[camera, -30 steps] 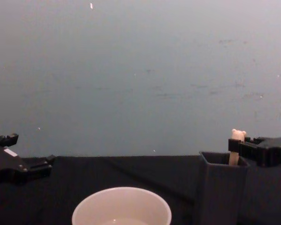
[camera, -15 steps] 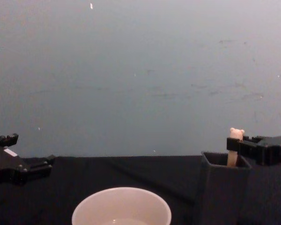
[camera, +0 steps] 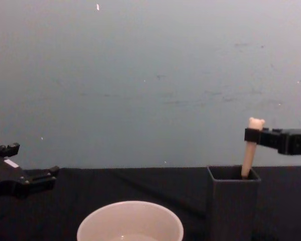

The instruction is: Pick up the stirring spoon with one hand, stir inside the cup, then place it back in its original position.

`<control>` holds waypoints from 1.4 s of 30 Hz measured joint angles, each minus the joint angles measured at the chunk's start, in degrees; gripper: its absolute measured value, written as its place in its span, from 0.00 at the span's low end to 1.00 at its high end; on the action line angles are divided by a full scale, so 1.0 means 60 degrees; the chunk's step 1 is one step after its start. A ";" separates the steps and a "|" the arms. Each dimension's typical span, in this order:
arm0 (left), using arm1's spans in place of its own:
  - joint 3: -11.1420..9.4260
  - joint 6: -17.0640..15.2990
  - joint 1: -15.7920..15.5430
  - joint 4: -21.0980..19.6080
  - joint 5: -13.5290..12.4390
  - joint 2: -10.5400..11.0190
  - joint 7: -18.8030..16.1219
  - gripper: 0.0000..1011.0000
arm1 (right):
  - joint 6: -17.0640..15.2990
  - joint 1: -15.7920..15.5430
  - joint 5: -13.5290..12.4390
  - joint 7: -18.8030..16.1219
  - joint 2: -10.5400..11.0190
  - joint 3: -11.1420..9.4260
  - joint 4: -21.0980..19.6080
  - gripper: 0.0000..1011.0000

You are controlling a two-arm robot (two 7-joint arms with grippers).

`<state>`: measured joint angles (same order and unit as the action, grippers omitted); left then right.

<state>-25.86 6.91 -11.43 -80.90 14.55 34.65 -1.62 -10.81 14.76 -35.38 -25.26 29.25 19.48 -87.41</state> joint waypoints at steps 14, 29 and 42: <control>0.0000 0.0000 -0.0001 0.0000 0.0000 0.0000 0.0000 0.99 | -0.0065 0.0142 -0.1014 0.0053 0.0186 -0.0398 -0.0548 0.21; 0.0000 0.0000 0.0000 0.0000 0.0000 0.0000 0.0000 0.99 | 0.0267 0.0601 -0.1653 0.0278 -0.0075 -0.0306 -0.0770 0.21; 0.0000 0.0000 -0.0001 0.0000 0.0000 0.0000 0.0000 0.99 | 0.0400 0.0645 -0.1561 0.0341 -0.0267 0.0653 -0.0877 0.21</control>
<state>-25.86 6.91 -11.43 -80.90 14.55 34.64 -1.62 -8.41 18.63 -44.74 -23.22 27.65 23.40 -92.67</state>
